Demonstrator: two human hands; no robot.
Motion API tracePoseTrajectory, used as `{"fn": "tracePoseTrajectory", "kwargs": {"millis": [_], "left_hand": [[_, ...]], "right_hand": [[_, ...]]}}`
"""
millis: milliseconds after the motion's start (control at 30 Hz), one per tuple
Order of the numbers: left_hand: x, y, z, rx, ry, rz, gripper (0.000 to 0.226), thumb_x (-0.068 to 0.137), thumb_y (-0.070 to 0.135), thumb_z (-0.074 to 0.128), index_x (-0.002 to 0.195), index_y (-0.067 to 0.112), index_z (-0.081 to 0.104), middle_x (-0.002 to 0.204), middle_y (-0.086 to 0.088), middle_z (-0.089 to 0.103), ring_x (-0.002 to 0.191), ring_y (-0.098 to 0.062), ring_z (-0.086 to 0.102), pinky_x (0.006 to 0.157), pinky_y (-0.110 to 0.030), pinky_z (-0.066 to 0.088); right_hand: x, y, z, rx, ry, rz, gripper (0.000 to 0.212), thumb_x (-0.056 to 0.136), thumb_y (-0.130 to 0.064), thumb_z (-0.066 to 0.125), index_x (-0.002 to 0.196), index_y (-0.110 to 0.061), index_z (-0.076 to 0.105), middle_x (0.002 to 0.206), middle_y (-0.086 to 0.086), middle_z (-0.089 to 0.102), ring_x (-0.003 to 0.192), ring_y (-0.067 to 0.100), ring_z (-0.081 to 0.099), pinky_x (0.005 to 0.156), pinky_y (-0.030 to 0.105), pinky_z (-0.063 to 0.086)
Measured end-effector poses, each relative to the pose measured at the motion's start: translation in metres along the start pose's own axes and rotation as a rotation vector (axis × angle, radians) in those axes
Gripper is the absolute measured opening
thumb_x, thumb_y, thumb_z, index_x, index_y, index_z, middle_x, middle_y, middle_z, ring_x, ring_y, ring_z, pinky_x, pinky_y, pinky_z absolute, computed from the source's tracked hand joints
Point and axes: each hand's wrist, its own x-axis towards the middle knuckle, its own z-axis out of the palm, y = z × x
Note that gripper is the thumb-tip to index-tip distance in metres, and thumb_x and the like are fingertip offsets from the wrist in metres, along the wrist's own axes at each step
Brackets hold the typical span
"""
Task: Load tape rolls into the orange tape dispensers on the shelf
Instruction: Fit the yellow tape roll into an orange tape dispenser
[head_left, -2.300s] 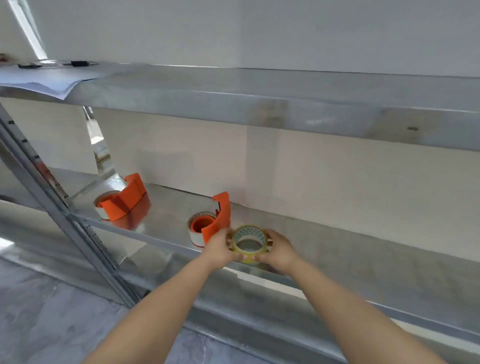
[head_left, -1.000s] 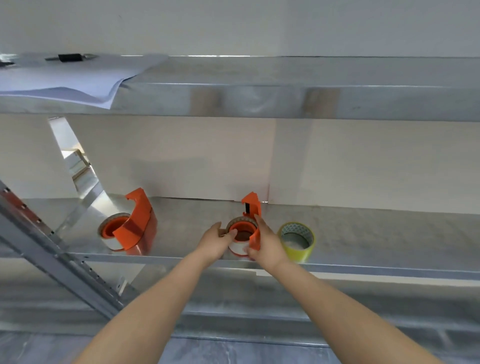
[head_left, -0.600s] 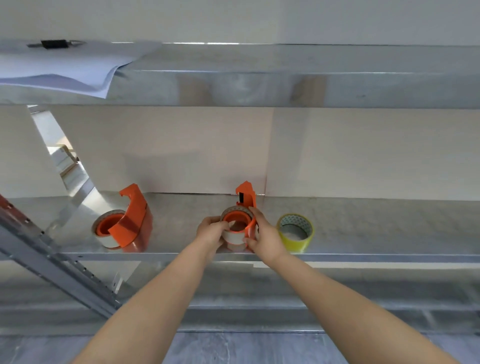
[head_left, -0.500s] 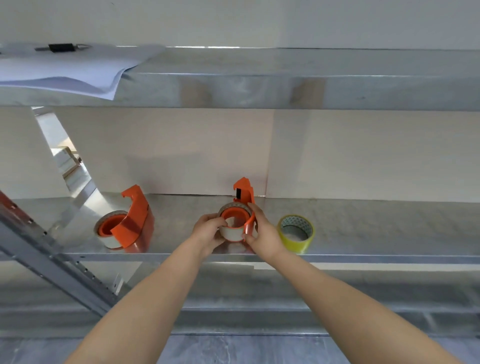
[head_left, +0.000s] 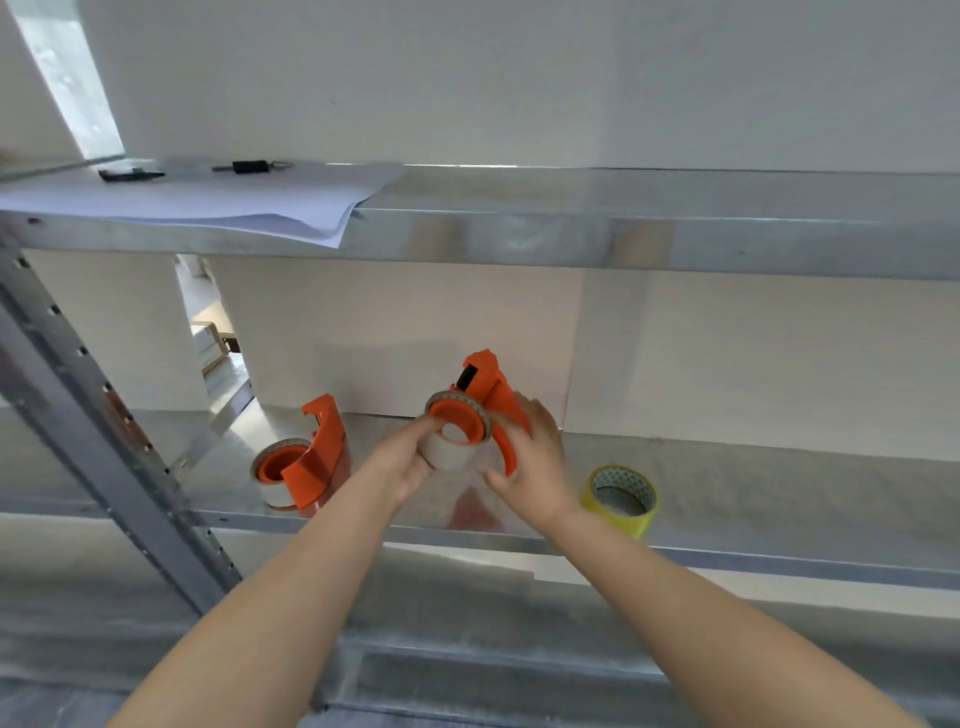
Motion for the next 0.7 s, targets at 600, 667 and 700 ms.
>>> {"fn": "tracePoseTrajectory", "kwargs": {"millis": [600,667,700], "left_hand": [[-0.006,-0.037,0.029,-0.35,0.029,-0.155,0.042,0.102,0.024,0.021,0.092,0.003,0.055,0.092,-0.017,0.062,0.086,-0.025,0.06,0.093,-0.041,0.044],[-0.005,-0.041,0.034,-0.347,0.015,-0.181,0.043,0.102,0.022,0.019,0.096,0.001,0.056,0.096,-0.019,0.062,0.089,-0.026,0.06,0.09,-0.042,0.047],[-0.005,-0.043,0.036,-0.348,0.013,-0.191,0.043,0.102,0.021,0.019,0.1,-0.001,0.055,0.098,-0.02,0.061,0.09,-0.027,0.06,0.087,-0.042,0.048]], "right_hand": [[-0.023,-0.013,-0.025,0.099,-0.07,0.012,0.022,0.088,-0.014,0.058,0.106,-0.004,0.062,0.108,0.014,0.066,0.102,0.028,0.06,0.088,0.039,0.048],[-0.026,-0.009,-0.031,0.068,-0.08,0.0,0.021,0.088,-0.014,0.057,0.105,-0.003,0.062,0.108,0.015,0.066,0.101,0.029,0.06,0.087,0.039,0.049],[-0.027,-0.007,-0.035,0.06,-0.083,0.0,0.021,0.088,-0.014,0.057,0.105,-0.004,0.061,0.107,0.014,0.066,0.101,0.029,0.06,0.086,0.039,0.049]]}}
